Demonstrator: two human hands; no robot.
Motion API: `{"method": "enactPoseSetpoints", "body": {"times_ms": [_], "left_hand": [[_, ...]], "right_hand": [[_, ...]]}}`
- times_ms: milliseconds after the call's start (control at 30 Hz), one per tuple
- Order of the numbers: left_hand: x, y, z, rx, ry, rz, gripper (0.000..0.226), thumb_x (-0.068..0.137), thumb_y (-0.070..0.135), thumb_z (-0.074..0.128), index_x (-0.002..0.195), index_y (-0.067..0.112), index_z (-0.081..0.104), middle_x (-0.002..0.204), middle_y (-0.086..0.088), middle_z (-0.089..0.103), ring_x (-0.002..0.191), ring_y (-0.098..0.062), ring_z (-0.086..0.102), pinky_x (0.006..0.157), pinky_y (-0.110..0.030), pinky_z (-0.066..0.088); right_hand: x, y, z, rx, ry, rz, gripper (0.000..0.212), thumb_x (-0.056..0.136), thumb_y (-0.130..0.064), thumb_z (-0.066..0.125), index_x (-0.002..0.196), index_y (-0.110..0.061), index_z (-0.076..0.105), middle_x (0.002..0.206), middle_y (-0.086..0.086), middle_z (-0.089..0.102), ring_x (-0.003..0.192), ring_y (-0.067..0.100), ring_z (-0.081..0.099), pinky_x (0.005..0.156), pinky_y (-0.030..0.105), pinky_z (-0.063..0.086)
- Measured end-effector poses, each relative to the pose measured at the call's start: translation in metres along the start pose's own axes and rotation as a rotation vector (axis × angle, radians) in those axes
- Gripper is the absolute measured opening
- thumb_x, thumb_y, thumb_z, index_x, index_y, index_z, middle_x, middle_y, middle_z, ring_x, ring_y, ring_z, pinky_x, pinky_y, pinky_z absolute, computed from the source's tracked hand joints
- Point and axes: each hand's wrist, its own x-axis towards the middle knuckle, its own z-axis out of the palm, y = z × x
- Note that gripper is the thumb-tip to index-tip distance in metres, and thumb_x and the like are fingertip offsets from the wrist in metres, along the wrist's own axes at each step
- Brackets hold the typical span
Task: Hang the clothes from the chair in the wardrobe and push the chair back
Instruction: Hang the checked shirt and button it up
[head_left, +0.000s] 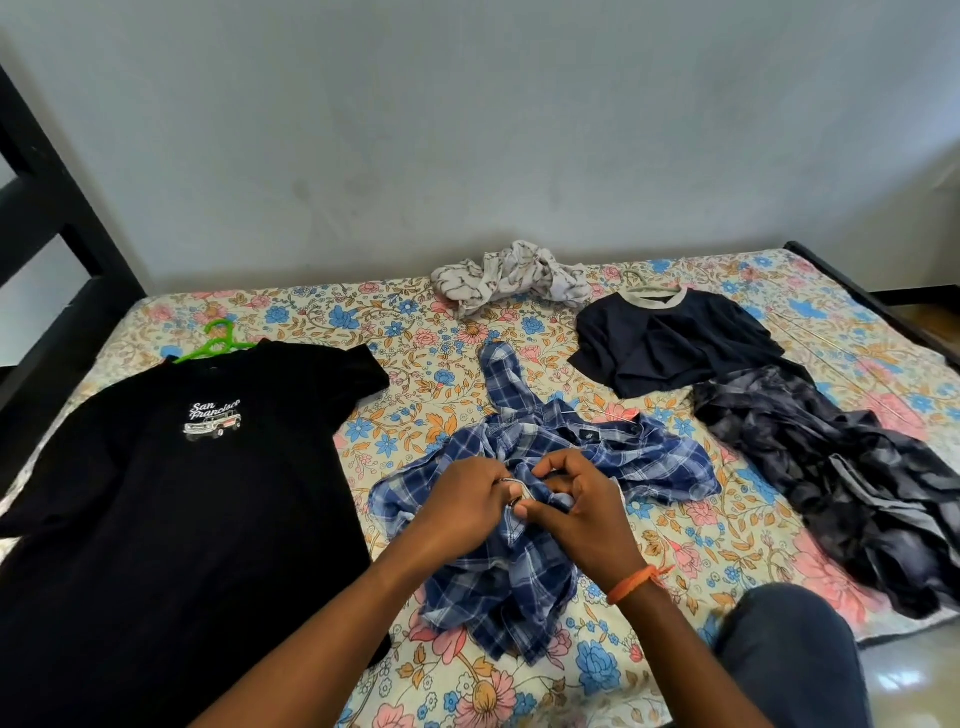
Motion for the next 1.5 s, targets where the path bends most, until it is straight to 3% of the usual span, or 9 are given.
{"method": "enactPoseSetpoints", "body": {"times_ms": [300,400,600,733,867,1000,1267,1367,1500], "left_hand": [[-0.004,-0.001,-0.001,-0.459,-0.023,-0.114,0.032,0.102,0.025,0.052,0.076,0.009,0.061,0.063,-0.002,0.048,0.057,-0.014,0.039,0.059,-0.029,0.033],[-0.006,-0.005,-0.005,-0.723,-0.164,-0.157,0.026,0.102,0.025,0.051,0.086,0.014,0.068,0.072,0.005,0.068,0.069,-0.005,0.06,0.073,-0.022,0.045],[0.006,-0.017,0.014,-0.387,-0.042,-0.143,0.041,0.098,0.041,0.056,0.098,0.0,0.064,0.062,-0.003,0.051,0.05,-0.003,0.043,0.06,-0.033,0.035],[0.013,-0.039,0.012,-0.76,-0.232,-0.254,0.043,0.091,0.04,0.064,0.104,-0.001,0.068,0.106,-0.026,0.069,0.089,-0.03,0.062,0.091,-0.039,0.046],[0.035,-0.066,0.02,-0.266,-0.154,-0.229,0.034,0.094,0.041,0.062,0.073,0.015,0.059,0.068,-0.005,0.055,0.066,-0.02,0.049,0.071,-0.036,0.037],[0.055,-0.072,0.031,0.378,0.207,-0.293,0.021,0.094,0.015,0.055,0.076,0.027,0.054,0.082,0.009,0.054,0.088,-0.02,0.049,0.078,-0.039,0.025],[0.105,-0.078,0.066,0.307,0.131,-0.134,0.021,0.1,0.023,0.054,0.12,0.016,0.054,0.123,-0.002,0.05,0.109,-0.02,0.049,0.089,-0.032,0.043],[0.12,-0.078,0.079,0.319,0.13,-0.102,0.027,0.1,0.027,0.055,0.124,0.015,0.052,0.124,-0.002,0.051,0.11,-0.02,0.05,0.091,-0.033,0.045],[0.146,-0.074,0.076,0.358,0.185,-0.06,0.027,0.1,0.026,0.052,0.125,0.015,0.053,0.125,-0.003,0.054,0.114,-0.024,0.047,0.095,-0.038,0.042]], "right_hand": [[0.006,-0.003,-0.004,-0.009,0.013,-0.049,0.037,0.071,-0.017,0.088,0.093,-0.018,0.057,0.056,-0.007,0.053,0.05,0.006,0.044,0.048,0.019,0.037],[0.011,-0.001,-0.007,0.074,-0.04,-0.031,0.04,0.067,-0.027,0.09,0.092,-0.022,0.059,0.069,0.012,0.065,0.058,0.028,0.058,0.052,0.039,0.049],[0.014,0.02,-0.006,0.276,-0.093,0.175,0.054,0.059,-0.035,0.092,0.103,-0.019,0.065,0.107,0.01,0.071,0.105,0.027,0.068,0.089,0.048,0.055],[0.018,0.035,0.005,0.478,-0.128,0.288,0.052,0.066,-0.007,0.089,0.108,-0.001,0.059,0.102,0.021,0.068,0.092,0.032,0.068,0.082,0.046,0.058],[0.034,0.058,0.017,0.028,-0.142,0.286,0.039,0.071,-0.015,0.088,0.1,-0.011,0.062,0.09,0.01,0.07,0.079,0.016,0.063,0.069,0.028,0.055],[0.056,0.084,0.009,-0.239,-0.036,0.251,0.024,0.081,-0.014,0.08,0.094,-0.015,0.06,0.088,0.0,0.064,0.078,0.011,0.06,0.068,0.014,0.048],[0.149,0.165,-0.088,-0.76,0.244,0.288,0.014,0.093,-0.02,0.059,0.095,-0.007,0.064,0.101,0.016,0.065,0.095,0.034,0.061,0.081,0.043,0.051],[0.174,0.196,-0.123,-1.06,0.145,0.342,0.038,0.095,-0.035,0.059,0.12,-0.006,0.055,0.131,0.021,0.055,0.128,0.042,0.046,0.106,0.052,0.037],[0.199,0.201,-0.137,-0.865,-0.078,0.462,0.046,0.089,-0.039,0.069,0.117,-0.005,0.055,0.116,0.019,0.063,0.106,0.037,0.059,0.088,0.041,0.046]]}}
